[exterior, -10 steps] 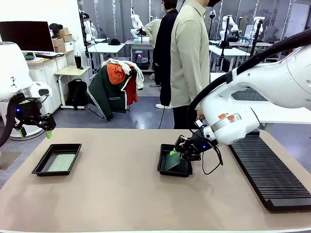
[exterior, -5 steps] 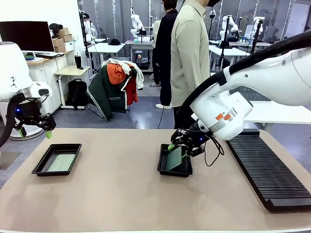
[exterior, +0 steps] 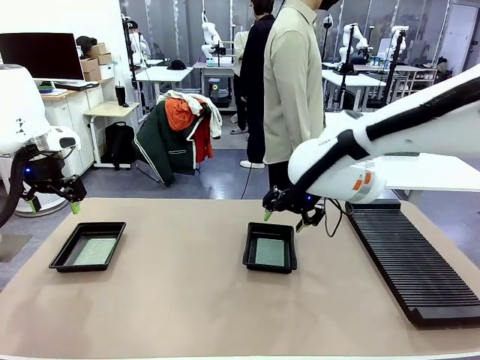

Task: Inspect and transfer BCBs to ESD trays.
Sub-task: Pick up the Blank PCB from the PCB Rack and place it in the right ESD tray.

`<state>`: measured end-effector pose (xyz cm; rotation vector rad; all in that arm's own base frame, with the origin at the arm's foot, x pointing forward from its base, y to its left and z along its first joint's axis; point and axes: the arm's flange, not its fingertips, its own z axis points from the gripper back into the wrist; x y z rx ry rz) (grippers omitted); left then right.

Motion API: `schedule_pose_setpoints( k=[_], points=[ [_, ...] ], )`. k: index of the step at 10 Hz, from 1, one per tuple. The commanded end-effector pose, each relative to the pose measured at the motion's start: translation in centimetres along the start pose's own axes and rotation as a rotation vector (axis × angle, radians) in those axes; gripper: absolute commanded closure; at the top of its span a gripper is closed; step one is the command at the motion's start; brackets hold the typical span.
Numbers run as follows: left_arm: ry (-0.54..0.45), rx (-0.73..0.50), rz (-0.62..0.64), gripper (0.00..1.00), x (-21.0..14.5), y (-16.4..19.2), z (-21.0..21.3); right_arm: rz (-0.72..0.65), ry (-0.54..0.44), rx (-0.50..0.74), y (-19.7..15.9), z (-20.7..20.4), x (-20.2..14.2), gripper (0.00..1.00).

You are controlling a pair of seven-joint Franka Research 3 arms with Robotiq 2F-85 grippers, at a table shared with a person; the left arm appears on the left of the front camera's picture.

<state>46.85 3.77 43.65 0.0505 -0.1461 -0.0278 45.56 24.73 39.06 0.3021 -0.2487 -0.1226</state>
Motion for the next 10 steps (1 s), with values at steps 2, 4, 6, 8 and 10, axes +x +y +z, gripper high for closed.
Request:
schedule_pose_setpoints(
  k=[2, 4, 6, 8, 10],
  points=[
    [-0.011, -0.002, 0.002, 0.00, -0.1, 0.1, -0.1, 0.025, 0.052, -0.123, 2.8, 5.1, -0.7, 0.00],
    [-0.011, -0.002, 0.002, 0.00, -0.1, 0.1, -0.1, 0.035, 0.089, -0.163, 2.6, 7.0, -1.4, 0.00],
    [-0.011, -0.002, 0.002, 0.00, -0.1, 0.1, -0.1, 0.023, 0.149, -0.181, 2.0, 8.0, -1.6, 0.00],
    [-0.011, -0.002, 0.002, 0.00, -0.1, 0.1, -0.1, 0.022, 0.150, -0.182, 2.1, 8.2, -1.4, 0.00],
    [-0.011, -0.002, 0.002, 0.00, -0.1, 0.1, -0.1, 0.034, 0.141, -0.182, 2.0, 7.8, -2.0, 0.00]
  ],
)
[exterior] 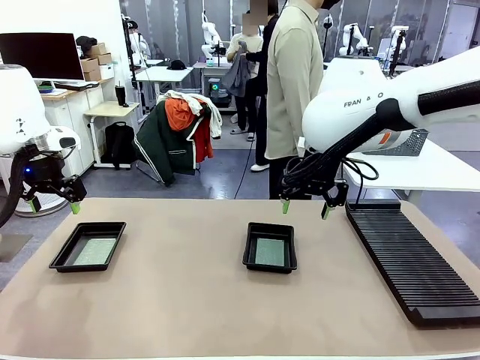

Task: Inspect and transfer BCBs to ESD trays.
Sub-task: Pick up the Blank PCB from the PCB Rack and place it in the right ESD tray, then pick up the ESD tray and place it on the left side of the table.

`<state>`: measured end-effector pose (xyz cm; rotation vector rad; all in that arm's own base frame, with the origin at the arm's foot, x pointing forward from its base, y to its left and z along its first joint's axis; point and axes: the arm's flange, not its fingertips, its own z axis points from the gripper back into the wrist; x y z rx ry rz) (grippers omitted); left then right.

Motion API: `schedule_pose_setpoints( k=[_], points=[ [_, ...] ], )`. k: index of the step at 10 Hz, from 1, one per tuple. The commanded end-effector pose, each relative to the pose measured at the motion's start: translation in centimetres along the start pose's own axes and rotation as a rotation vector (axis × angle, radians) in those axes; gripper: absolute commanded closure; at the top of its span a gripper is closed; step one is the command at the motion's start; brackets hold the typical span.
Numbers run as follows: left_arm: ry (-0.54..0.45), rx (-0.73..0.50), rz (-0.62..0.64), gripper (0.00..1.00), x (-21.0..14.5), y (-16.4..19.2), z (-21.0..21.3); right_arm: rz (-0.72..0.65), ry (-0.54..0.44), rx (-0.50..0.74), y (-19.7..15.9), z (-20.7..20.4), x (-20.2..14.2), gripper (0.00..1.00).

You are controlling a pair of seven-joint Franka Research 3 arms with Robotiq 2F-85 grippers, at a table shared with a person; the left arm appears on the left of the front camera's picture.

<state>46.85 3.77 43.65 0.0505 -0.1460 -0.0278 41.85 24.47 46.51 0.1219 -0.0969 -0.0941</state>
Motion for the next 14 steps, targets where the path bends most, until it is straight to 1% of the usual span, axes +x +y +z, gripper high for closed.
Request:
schedule_pose_setpoints(
  k=[1, 14],
  points=[
    [-0.011, -0.002, 0.002, 0.00, -0.06, 0.12, -0.11, 0.005, -0.004, 0.004, 0.21, -0.06, -0.15, 0.00],
    [-0.011, -0.002, 0.002, 0.00, -0.06, 0.12, -0.11, 0.003, 0.000, 0.000, 0.11, -0.02, -0.08, 0.00]
  ],
)
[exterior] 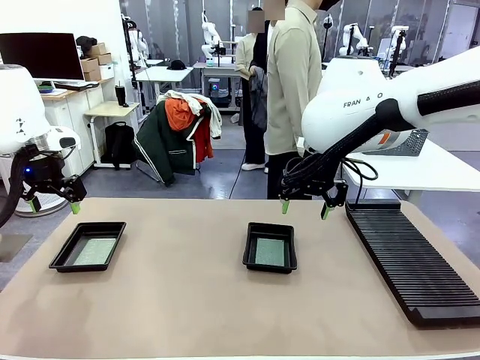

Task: Inspect and transfer BCBs to ESD trays.
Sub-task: Pick up the ESD tray and place it on the left side of the table.

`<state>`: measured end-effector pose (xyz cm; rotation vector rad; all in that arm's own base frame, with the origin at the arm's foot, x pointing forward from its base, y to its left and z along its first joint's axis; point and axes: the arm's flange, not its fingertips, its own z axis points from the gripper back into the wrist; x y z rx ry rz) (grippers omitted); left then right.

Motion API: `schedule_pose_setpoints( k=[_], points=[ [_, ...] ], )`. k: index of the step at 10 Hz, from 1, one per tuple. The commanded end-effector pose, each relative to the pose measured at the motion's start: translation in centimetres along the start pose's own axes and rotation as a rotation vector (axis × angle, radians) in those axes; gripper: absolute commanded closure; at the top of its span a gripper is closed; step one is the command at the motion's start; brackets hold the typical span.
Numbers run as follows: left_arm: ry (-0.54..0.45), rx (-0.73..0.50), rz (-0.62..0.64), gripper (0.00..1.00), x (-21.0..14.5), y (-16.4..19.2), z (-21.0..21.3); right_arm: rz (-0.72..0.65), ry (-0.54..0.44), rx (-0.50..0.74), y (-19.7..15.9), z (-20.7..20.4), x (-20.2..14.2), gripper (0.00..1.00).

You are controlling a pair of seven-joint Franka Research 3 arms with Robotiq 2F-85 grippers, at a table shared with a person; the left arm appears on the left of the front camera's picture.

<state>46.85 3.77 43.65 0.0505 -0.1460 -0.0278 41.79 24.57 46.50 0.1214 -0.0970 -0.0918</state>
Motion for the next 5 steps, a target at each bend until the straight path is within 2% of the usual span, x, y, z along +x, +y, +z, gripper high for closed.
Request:
schedule_pose_setpoints(
  k=[1, 3, 5],
  points=[
    [0.000, 0.000, 0.000, 0.00, 0.0, 0.0, 0.0, -0.010, 0.011, 0.047, -1.0, 0.6, -0.6, 0.00],
    [0.008, -0.066, -0.012, 0.00, -0.2, -2.6, 1.5, -0.019, 0.018, 0.137, -3.4, 2.0, -0.7, 0.00],
    [0.029, -0.067, -0.042, 0.00, -0.9, -6.6, 2.3, -0.016, 0.016, 0.204, -5.9, 2.2, -0.7, 0.00]
  ],
)
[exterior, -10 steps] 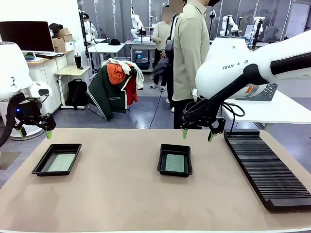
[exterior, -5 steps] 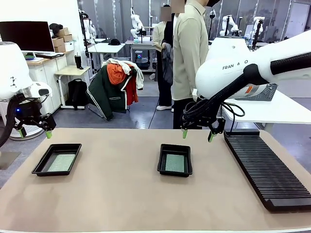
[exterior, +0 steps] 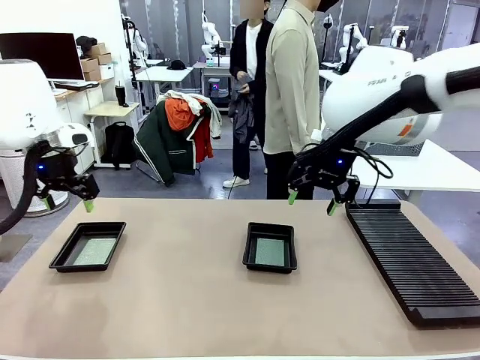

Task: Inspect and transfer BCBs to ESD trays.
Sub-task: Pick up the ESD tray and place it on the left side of the table.

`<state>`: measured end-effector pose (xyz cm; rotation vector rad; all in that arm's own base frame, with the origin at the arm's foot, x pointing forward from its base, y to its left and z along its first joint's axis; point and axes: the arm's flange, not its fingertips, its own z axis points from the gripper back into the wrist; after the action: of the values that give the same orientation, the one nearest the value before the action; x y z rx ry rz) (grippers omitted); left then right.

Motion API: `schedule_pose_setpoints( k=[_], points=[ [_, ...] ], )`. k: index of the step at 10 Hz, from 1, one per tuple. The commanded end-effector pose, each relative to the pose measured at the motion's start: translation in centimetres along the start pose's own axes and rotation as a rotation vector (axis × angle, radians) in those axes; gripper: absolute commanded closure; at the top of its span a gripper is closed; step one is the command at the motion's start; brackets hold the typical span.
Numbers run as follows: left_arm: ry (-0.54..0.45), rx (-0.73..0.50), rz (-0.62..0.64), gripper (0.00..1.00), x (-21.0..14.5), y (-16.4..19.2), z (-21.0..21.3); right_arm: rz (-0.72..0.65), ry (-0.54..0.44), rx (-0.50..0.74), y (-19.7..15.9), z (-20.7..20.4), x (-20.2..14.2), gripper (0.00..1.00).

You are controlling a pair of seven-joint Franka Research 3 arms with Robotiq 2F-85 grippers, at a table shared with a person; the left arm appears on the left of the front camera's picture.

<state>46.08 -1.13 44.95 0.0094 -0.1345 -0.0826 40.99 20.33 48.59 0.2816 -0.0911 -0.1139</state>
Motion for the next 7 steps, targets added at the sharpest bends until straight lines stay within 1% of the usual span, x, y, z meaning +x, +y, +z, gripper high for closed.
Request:
schedule_pose_setpoints(
  k=[1, 3, 5, 7],
  points=[
    [0.023, -0.021, -0.005, 0.00, -0.4, -4.1, 0.9, 0.005, -0.009, 0.088, -3.3, 0.0, -0.4, 0.00],
    [0.031, -0.028, -0.022, 0.00, -0.2, -9.8, 0.8, -0.003, -0.030, 0.148, -6.6, 0.3, -0.1, 0.00],
    [0.046, -0.049, -0.042, 0.00, 0.6, -14.6, 0.7, -0.016, -0.024, 0.200, -9.5, -0.3, 0.7, 0.00],
    [0.036, -0.056, -0.064, 0.00, 0.8, -19.6, 0.5, -0.014, -0.022, 0.264, -12.6, -0.8, 1.4, 0.00]
  ],
)
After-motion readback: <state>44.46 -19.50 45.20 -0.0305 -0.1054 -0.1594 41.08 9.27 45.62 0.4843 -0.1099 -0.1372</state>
